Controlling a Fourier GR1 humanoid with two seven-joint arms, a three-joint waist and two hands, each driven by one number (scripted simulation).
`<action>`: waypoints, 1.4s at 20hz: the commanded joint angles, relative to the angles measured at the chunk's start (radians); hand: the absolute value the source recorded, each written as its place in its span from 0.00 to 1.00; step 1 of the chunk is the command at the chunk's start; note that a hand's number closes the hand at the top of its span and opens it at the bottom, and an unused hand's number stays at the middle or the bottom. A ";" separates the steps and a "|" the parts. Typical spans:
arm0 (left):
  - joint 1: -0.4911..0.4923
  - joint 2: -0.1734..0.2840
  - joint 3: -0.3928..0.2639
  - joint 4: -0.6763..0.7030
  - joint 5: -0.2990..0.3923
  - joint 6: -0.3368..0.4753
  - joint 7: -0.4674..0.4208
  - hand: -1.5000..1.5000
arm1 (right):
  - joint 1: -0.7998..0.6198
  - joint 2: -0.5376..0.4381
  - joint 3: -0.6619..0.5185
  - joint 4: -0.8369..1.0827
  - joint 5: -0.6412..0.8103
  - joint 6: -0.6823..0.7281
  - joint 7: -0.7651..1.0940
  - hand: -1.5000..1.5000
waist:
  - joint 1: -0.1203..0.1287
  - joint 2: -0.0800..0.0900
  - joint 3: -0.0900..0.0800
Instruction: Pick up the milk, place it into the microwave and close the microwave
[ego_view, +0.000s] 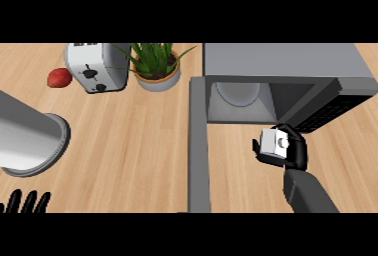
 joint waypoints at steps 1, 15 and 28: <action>-0.036 0.021 0.039 0.040 0.025 -0.023 -0.002 0.00 | -0.019 0.071 0.012 -0.012 -0.003 -0.088 -0.076 1.00 | -0.008 -0.002 -0.001; 0.019 -0.004 -0.002 -0.041 0.022 -0.020 0.050 0.00 | 0.445 0.060 0.299 -0.821 -0.033 -0.026 0.339 1.00 | -0.036 -0.012 -0.004; 0.049 -0.003 -0.001 -0.026 0.027 -0.001 0.011 0.00 | 0.643 0.077 0.514 -1.290 -0.210 0.056 0.568 1.00 | -0.019 -0.006 -0.002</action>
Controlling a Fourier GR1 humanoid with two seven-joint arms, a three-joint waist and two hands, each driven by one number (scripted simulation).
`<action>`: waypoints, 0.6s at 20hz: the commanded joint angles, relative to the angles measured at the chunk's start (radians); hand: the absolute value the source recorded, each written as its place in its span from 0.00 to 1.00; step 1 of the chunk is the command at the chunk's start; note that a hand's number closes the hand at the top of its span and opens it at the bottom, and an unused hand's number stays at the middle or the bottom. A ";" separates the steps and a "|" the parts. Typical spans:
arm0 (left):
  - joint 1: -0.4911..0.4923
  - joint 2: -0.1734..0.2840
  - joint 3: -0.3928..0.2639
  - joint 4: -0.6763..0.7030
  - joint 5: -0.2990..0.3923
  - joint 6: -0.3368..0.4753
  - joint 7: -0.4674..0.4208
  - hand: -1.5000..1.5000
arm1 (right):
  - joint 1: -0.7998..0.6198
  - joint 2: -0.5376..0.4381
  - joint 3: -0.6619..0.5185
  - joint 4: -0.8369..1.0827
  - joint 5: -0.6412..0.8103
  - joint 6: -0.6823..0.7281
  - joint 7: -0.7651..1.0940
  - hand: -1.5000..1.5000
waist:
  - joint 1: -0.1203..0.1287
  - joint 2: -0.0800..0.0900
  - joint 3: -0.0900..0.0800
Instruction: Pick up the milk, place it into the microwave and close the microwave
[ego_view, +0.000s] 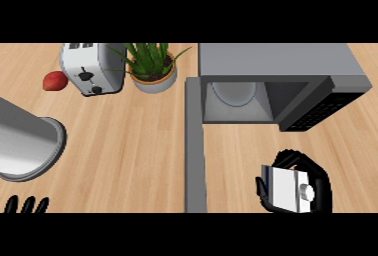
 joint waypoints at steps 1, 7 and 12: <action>-0.018 0.042 0.081 0.012 0.080 -0.020 0.032 0.00 | -0.027 0.002 0.101 -0.037 -0.055 -0.079 0.032 1.00 | 0.006 0.003 0.000; -0.025 0.042 0.094 0.029 0.074 -0.031 0.022 0.00 | -0.131 0.002 0.163 -0.058 0.075 -0.263 0.148 1.00 | 0.008 0.003 0.000; -0.033 0.001 0.084 0.124 -0.001 -0.068 -0.066 0.00 | -0.298 0.002 0.161 0.139 0.032 -0.313 0.149 1.00 | 0.013 0.004 0.000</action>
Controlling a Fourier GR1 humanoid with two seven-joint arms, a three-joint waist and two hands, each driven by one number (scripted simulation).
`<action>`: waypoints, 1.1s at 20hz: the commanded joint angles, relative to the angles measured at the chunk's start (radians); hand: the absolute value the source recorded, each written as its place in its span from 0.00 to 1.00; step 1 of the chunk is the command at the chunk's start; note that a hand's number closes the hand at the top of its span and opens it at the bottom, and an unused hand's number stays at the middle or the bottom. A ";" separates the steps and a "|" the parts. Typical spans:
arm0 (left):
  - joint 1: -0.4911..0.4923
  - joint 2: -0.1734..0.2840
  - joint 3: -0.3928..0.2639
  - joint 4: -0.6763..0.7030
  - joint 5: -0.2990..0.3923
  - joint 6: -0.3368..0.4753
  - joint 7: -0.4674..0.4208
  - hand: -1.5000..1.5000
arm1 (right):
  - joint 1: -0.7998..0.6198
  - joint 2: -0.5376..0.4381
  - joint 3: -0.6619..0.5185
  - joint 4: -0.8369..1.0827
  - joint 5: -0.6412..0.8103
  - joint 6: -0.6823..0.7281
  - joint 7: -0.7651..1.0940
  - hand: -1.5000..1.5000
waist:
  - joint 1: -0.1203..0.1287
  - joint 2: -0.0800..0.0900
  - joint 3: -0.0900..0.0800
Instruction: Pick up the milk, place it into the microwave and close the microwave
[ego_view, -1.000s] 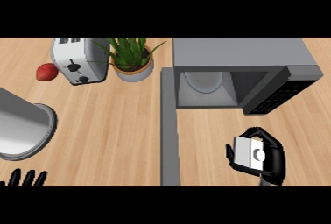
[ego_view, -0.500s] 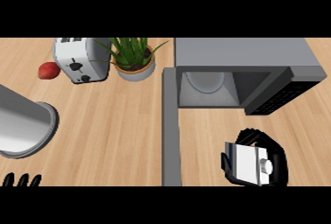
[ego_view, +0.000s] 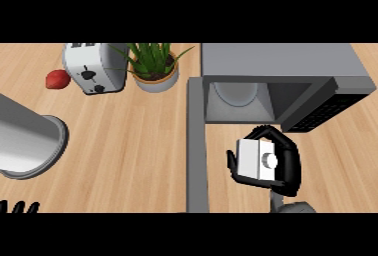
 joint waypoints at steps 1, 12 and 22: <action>-0.036 0.019 0.047 0.018 0.041 -0.009 0.022 0.00 | -0.154 0.000 0.016 0.145 0.012 -0.069 0.043 1.00 | 0.003 0.002 0.000; -0.033 0.007 0.066 0.050 0.025 -0.037 0.007 0.00 | -0.494 0.000 -0.135 0.687 -0.111 -0.173 -0.094 1.00 | 0.022 0.007 0.001; -0.040 0.029 0.085 0.007 0.067 -0.048 0.064 0.00 | -0.728 -0.066 -0.273 1.133 -0.052 -0.181 -0.224 1.00 | 0.042 0.020 0.002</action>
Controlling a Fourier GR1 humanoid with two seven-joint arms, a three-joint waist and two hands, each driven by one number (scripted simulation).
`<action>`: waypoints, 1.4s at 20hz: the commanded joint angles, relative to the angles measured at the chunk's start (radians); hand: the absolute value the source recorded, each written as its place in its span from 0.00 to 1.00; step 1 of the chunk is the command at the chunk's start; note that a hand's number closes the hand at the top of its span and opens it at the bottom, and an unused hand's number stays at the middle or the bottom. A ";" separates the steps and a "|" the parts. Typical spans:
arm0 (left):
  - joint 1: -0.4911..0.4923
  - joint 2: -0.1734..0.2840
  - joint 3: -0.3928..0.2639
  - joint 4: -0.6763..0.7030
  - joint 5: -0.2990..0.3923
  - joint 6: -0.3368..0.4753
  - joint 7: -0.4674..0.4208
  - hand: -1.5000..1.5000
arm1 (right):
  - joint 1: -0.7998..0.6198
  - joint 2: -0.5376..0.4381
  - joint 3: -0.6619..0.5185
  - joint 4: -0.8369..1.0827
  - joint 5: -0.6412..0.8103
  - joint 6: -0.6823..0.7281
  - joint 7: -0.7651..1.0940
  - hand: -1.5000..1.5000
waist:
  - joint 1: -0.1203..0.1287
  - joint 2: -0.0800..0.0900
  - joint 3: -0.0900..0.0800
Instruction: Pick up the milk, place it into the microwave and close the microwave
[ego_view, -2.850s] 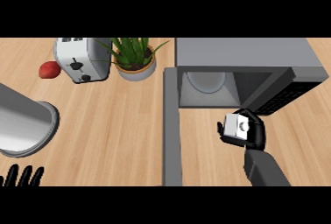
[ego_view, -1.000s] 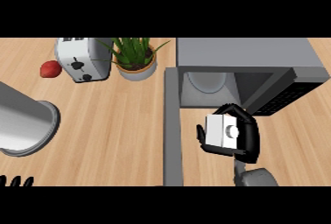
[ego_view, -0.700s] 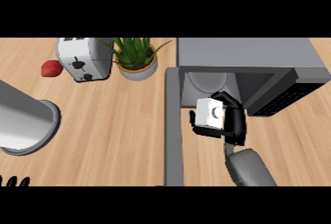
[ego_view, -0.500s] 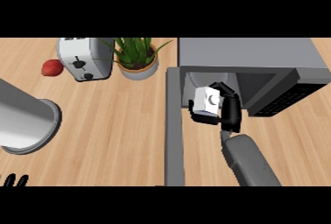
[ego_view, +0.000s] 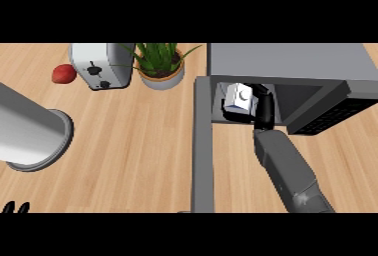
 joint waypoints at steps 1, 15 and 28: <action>-0.037 0.001 0.003 0.019 -0.008 0.000 0.003 0.00 | -0.076 -0.040 -0.050 0.179 0.014 -0.015 -0.068 1.00 | 0.007 0.006 0.000; -0.093 0.025 0.004 0.063 -0.001 -0.027 0.016 0.00 | -0.222 -0.154 -0.028 0.368 0.114 -0.135 -0.147 1.00 | 0.061 0.033 0.002; -0.135 0.013 -0.005 0.084 -0.026 -0.009 0.022 0.00 | -0.294 -0.174 -0.106 0.358 0.082 -0.266 -0.225 1.00 | 0.083 0.047 0.003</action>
